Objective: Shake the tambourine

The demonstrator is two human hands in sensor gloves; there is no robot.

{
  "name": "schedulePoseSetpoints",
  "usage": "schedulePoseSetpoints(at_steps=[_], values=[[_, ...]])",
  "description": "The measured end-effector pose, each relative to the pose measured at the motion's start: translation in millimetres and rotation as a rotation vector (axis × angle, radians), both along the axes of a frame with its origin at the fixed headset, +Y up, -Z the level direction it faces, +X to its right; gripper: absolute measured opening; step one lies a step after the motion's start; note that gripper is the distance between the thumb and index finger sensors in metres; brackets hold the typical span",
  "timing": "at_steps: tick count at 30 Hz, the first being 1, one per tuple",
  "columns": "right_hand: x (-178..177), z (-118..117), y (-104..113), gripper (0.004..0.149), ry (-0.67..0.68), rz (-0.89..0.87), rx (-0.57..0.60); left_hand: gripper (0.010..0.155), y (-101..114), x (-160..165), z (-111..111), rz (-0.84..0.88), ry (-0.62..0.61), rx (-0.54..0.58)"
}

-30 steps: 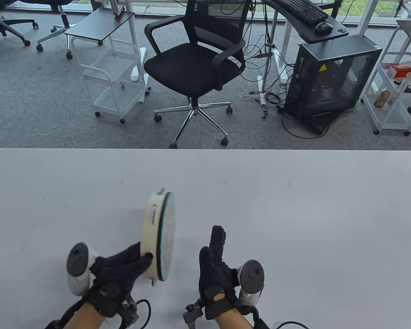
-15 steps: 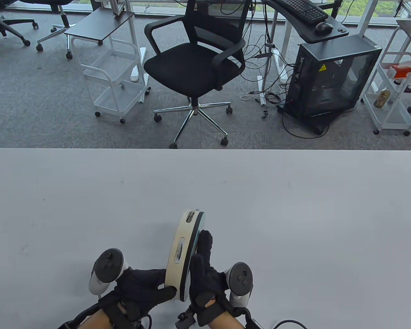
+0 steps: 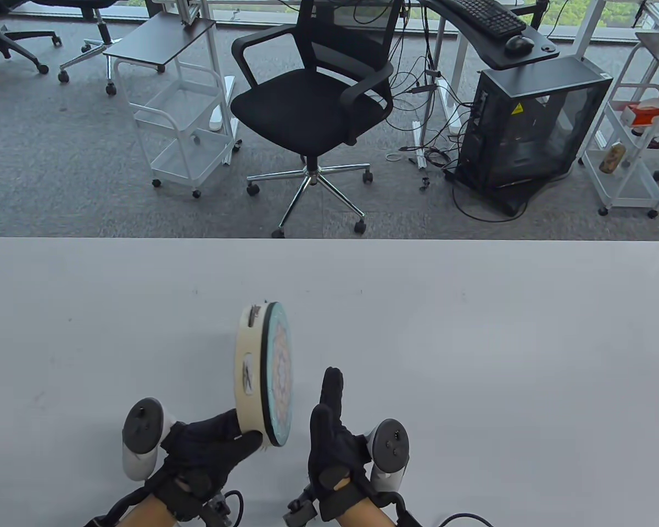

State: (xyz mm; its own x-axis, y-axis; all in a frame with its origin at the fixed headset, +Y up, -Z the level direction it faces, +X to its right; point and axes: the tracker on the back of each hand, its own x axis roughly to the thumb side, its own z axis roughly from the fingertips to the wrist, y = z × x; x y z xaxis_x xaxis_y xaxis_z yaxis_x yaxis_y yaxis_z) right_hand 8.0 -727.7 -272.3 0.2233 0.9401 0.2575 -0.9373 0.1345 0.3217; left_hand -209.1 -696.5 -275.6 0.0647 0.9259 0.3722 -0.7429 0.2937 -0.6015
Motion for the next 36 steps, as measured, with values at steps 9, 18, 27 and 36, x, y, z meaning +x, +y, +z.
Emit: schedulePoseSetpoints(at_steps=[9,18,27,36], values=[[-6,3,-3,0.091,0.033,0.038,-0.003,0.045,1,14,9,-0.176,-0.121,0.078],[3,-3,-5,0.092,0.006,0.067,-0.027,0.044,-8,-5,-6,-0.039,-0.022,-0.109],[9,-4,-4,0.092,-0.013,0.048,-0.051,0.045,-4,-40,-9,0.1,0.306,-0.128],[-1,3,-12,0.092,0.034,0.017,-0.104,0.049,3,20,14,-0.226,-0.164,0.101]])
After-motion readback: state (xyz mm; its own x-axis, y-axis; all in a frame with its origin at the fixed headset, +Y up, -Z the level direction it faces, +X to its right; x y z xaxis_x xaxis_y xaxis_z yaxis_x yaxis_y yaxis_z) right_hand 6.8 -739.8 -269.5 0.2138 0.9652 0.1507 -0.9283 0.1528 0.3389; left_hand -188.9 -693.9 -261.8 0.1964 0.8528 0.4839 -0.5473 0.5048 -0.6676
